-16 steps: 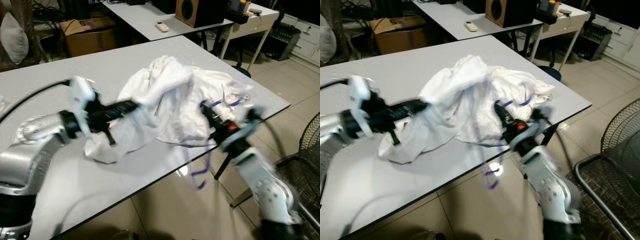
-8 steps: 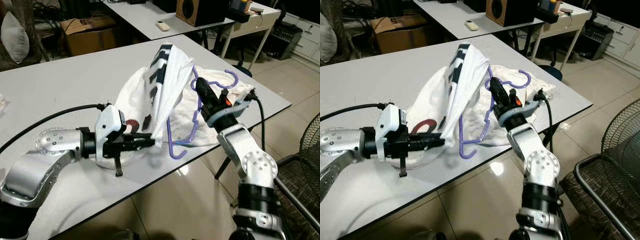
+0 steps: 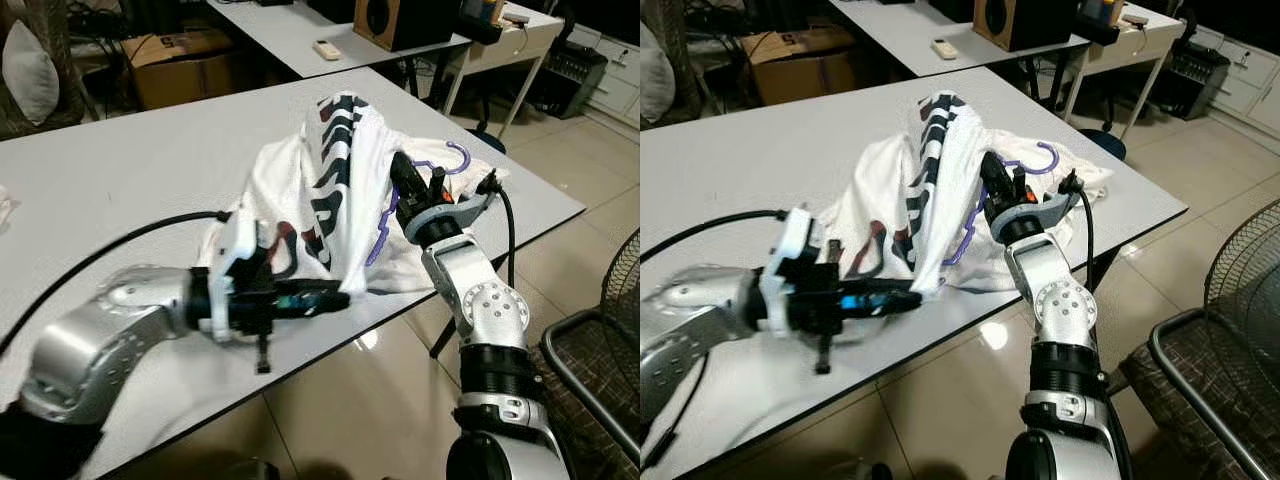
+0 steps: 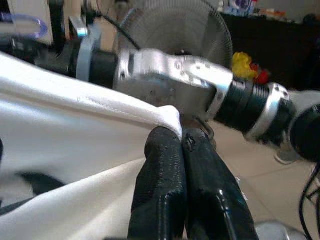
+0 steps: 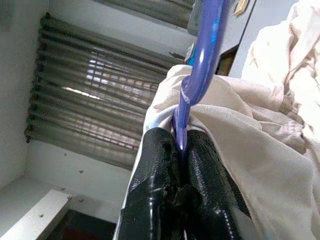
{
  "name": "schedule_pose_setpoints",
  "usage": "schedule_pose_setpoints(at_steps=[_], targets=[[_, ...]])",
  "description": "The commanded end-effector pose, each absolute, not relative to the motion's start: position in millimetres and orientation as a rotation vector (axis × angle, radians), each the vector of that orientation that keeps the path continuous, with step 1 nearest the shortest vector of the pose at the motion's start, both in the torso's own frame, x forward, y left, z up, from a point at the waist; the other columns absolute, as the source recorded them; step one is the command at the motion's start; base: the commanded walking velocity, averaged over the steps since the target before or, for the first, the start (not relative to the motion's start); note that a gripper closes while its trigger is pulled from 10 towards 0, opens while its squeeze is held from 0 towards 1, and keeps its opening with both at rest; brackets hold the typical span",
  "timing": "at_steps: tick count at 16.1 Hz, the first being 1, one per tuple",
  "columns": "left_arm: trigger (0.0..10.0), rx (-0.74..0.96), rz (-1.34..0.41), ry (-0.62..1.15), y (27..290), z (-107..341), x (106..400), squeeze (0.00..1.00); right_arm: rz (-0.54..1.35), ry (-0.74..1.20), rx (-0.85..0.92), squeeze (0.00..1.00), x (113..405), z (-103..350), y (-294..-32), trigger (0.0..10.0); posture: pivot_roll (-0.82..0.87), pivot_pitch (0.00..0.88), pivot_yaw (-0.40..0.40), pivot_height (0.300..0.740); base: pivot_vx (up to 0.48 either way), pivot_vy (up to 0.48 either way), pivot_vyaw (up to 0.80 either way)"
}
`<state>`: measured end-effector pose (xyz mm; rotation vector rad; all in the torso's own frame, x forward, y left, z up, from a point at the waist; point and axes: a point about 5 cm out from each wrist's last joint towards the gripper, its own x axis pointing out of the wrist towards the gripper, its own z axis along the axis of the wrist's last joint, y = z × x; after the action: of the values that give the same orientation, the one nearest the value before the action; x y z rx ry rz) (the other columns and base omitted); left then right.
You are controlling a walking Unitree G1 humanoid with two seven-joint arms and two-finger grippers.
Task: Hang hanger
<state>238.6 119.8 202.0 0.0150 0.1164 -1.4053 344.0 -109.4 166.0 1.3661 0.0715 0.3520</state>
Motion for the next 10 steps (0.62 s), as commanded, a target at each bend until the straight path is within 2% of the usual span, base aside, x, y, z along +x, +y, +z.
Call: schedule_pose_setpoints(at_steps=[1, 4, 6, 7, 8, 9, 10], targets=[[0.0, 0.021, -1.374, 0.073, 106, 205, 245, 0.0, 0.383, 0.063, 1.407, 0.0, 349, 178, -91, 10.0, -0.01, 0.0, -0.034, 0.74, 0.0, 0.0, 0.0], [0.0, 0.007, -1.445, 0.115, 81, 197, 238, 0.0, 0.387, 0.072, 1.426, 0.0, 350, 177, -83, 10.0, -0.02, 0.0, -0.027, 0.74, 0.0, 0.0, 0.0], [0.0, 0.095, -1.377, 0.145, 75, 186, 246, 0.0, 0.389, 0.074, 1.45, 0.0, 350, 178, -83, 10.0, -0.02, 0.0, -0.025, 0.74, 0.0, 0.0, 0.0], [10.0, 0.163, -1.32, 0.159, 73, 179, 252, 0.0, 0.387, 0.073, 1.456, 0.0, 350, 178, -84, 10.0, -0.02, 0.0, -0.025, 0.74, 0.0, 0.0, 0.0], [10.0, 0.199, -1.317, 0.169, 71, 175, 252, 0.0, 0.386, 0.071, 1.463, 0.0, 350, 178, -85, 10.0, -0.02, 0.0, -0.024, 0.74, 0.0, 0.0, 0.0], [10.0, 0.261, -1.325, 0.185, 69, 168, 250, 0.69, 0.385, 0.066, 1.471, 0.0, 349, 178, -88, 10.0, -0.02, 0.003, -0.019, 0.74, 0.0, 0.0, 0.0], [10.0, 0.287, -1.323, 0.193, 69, 165, 250, 1.0, 0.385, 0.062, 1.475, 0.0, 349, 178, -90, 10.0, -0.02, 0.004, -0.017, 0.74, 0.0, 0.0, 0.0]])
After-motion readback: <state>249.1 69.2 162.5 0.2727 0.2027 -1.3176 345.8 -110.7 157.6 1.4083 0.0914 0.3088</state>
